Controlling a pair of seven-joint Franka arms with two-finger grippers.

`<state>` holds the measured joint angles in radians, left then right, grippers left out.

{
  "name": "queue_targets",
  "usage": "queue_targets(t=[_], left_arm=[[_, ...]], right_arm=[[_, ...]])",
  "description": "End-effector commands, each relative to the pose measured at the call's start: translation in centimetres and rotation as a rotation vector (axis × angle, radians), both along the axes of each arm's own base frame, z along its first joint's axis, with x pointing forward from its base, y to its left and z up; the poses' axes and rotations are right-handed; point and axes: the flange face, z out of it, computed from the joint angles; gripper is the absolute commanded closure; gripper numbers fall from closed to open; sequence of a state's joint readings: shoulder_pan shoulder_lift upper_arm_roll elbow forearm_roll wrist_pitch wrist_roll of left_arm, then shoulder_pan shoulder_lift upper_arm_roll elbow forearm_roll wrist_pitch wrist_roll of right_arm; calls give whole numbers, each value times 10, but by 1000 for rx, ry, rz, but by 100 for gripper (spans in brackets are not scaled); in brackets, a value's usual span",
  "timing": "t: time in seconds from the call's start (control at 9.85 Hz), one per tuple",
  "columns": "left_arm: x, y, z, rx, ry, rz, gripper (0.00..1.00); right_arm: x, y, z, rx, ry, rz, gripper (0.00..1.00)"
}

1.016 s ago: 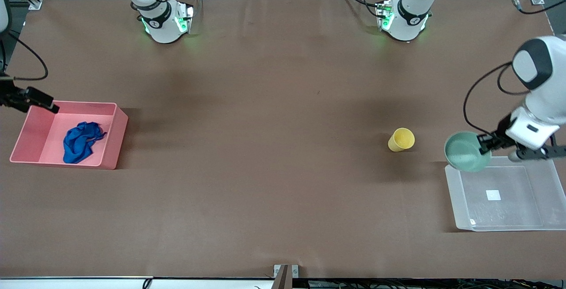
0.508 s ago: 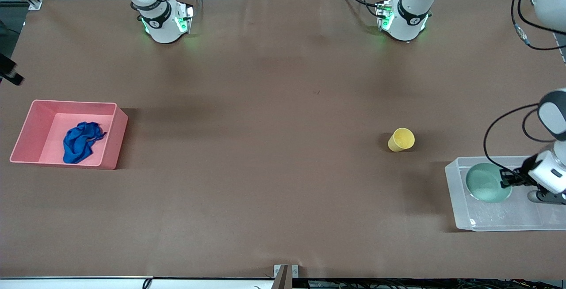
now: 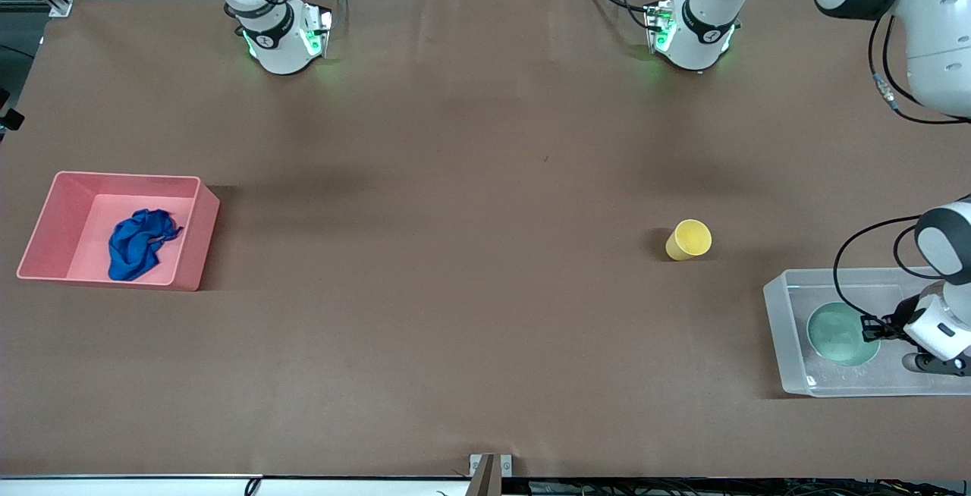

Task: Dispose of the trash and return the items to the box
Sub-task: 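Lower the green bowl into the clear box with the left gripper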

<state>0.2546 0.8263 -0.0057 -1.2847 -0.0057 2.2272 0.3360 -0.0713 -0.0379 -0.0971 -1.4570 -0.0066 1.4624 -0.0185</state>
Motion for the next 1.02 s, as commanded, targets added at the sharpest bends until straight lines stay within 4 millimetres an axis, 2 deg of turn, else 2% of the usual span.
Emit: queue_targets(t=[0.0, 0.1, 0.2, 0.3, 0.41, 0.51, 0.71, 0.81, 0.91], left_arm=[[-3, 19, -36, -5, 19, 6, 94], [-4, 20, -41, -9, 24, 16, 86], [-5, 21, -41, -11, 25, 18, 67], [-8, 29, -34, -9, 19, 31, 47], [-5, 29, -16, -3, -3, 26, 32], [-4, 20, 17, -3, -14, 18, 26], [-19, -4, 96, -15, 22, -9, 21], [-28, -30, 126, -40, 52, -31, 20], [-34, -55, 144, -59, 59, -37, 20]], right_arm=[[0, 2, -2, -16, 14, 6, 0], [1, 3, -4, -16, 17, 7, 0], [2, 4, -4, -17, 12, 11, 0], [2, 5, -6, -17, 14, 11, 0], [2, 5, -6, -15, 15, 9, 0], [2, 7, -5, -15, 14, 12, 0], [2, 7, -5, -15, 14, 15, 0], [2, 7, -5, -17, 12, 15, 0], [3, 7, -5, -18, 8, 17, 0]])
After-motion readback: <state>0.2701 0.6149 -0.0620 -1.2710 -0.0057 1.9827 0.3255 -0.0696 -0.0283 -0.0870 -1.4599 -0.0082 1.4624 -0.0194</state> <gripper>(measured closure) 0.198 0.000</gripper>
